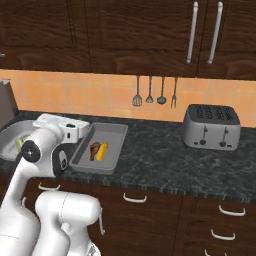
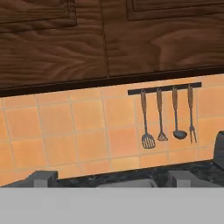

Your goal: Place one corn and one chicken drumstick in each tupperware on the nearby counter, to pack two identical lunches.

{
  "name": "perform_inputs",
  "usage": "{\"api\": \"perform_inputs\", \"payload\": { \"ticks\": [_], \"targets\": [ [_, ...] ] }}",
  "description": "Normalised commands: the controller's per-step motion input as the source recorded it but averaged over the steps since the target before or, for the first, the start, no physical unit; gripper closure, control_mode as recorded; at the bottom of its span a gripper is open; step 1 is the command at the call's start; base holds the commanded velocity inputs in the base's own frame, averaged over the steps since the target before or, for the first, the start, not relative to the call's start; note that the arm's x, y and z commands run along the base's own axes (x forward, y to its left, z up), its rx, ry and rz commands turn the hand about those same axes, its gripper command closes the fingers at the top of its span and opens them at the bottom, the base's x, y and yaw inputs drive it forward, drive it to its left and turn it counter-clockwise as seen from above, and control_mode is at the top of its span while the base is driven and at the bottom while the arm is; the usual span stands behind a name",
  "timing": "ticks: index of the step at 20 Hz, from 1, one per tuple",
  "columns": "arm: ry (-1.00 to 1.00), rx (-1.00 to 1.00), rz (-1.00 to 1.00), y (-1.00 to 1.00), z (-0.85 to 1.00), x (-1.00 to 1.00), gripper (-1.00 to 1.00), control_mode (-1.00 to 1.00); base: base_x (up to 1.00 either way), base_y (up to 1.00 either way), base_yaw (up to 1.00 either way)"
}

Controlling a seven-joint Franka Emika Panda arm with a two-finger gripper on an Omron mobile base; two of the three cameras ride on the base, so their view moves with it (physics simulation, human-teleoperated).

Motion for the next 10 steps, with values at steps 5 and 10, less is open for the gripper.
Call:
{"api": "perform_inputs", "payload": {
  "ticks": [5,10],
  "targets": [
    [-0.43,-0.04,0.06,0.30,1.00,-0.88,-1.00,-1.00,0.00,0.00,0.00],
    [-0.61,-0.02,0.10,0.30,0.75,-0.88,-1.00,-1.00,0.00,0.00,0.00]
  ]
}}
